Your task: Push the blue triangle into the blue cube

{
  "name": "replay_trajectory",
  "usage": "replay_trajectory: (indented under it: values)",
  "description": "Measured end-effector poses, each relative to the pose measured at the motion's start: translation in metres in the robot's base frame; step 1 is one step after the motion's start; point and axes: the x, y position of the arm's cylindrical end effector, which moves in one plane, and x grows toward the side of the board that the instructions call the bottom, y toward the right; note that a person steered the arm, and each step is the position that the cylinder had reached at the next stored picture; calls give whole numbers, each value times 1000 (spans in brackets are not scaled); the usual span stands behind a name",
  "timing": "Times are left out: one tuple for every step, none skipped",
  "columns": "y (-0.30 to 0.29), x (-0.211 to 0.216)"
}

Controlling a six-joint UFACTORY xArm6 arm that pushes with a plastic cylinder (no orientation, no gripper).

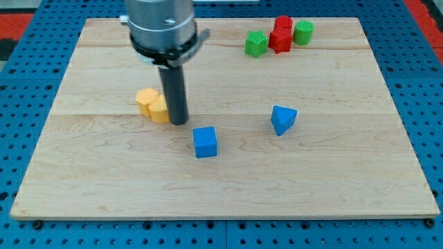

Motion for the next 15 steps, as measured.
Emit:
replay_trajectory:
  values:
    - [-48, -34]
    - [-10, -67]
    - [69, -91]
    - [152, -74]
    - [222, -62]
    - [226, -2]
    - [207, 34]
    - [176, 25]
    - [192, -12]
    - [187, -22]
    - [186, -23]
    - [172, -25]
    - [136, -25]
    - [97, -43]
    - [97, -88]
